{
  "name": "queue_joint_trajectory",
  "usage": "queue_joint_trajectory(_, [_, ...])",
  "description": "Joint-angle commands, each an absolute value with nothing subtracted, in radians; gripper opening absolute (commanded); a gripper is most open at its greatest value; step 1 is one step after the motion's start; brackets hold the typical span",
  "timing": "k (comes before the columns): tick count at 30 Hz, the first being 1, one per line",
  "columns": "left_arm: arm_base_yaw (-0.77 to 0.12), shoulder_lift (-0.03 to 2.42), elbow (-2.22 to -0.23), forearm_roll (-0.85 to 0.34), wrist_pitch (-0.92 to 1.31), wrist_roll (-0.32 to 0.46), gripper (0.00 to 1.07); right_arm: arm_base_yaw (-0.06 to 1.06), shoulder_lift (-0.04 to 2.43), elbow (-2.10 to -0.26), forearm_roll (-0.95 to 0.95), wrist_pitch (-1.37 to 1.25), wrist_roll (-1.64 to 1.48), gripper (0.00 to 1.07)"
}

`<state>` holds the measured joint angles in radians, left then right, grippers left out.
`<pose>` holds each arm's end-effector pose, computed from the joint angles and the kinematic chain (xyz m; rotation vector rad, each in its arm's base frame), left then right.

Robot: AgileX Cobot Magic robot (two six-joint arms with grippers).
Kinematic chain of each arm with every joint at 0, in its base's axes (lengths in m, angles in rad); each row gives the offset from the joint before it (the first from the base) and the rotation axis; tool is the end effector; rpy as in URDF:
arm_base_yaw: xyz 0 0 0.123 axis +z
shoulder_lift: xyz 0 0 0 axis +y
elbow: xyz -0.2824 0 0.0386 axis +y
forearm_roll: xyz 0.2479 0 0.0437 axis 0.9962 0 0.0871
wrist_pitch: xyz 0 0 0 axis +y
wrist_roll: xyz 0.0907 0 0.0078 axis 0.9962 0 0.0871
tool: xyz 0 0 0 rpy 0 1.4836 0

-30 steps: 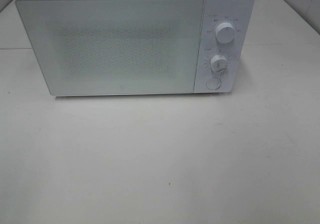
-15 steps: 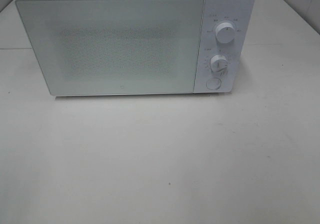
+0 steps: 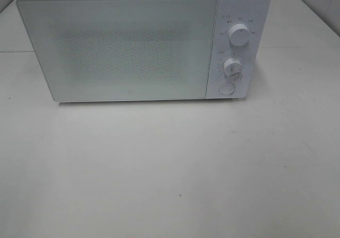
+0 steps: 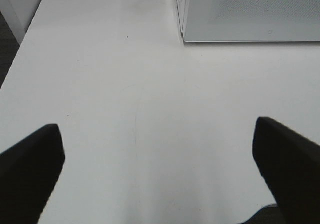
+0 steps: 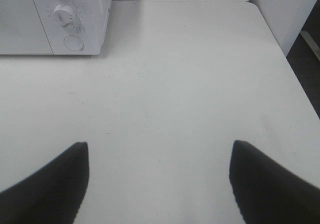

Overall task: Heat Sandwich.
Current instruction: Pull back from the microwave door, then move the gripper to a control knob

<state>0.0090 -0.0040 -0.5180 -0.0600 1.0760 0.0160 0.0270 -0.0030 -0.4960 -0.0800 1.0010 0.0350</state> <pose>-0.0083 -0.0049 0.2810 0.0112 2.0366 -0.0560 -0.0025 -0.0062 0.2812 0.0087 1.9835 -0.0546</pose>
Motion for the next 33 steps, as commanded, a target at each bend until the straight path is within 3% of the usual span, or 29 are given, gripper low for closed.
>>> queue_joint_trajectory(1, [0.007, -0.028, -0.517, -0.068, 1.072, 0.013, 0.98, 0.023, -0.032, -0.505, -0.074, 0.986, 0.032, 0.75])
queue_joint_trajectory(33, [0.007, -0.028, -0.517, -0.068, 1.072, 0.013, 0.98, 0.023, 0.398, -0.537, -0.069, 0.499, 0.032, 0.75])
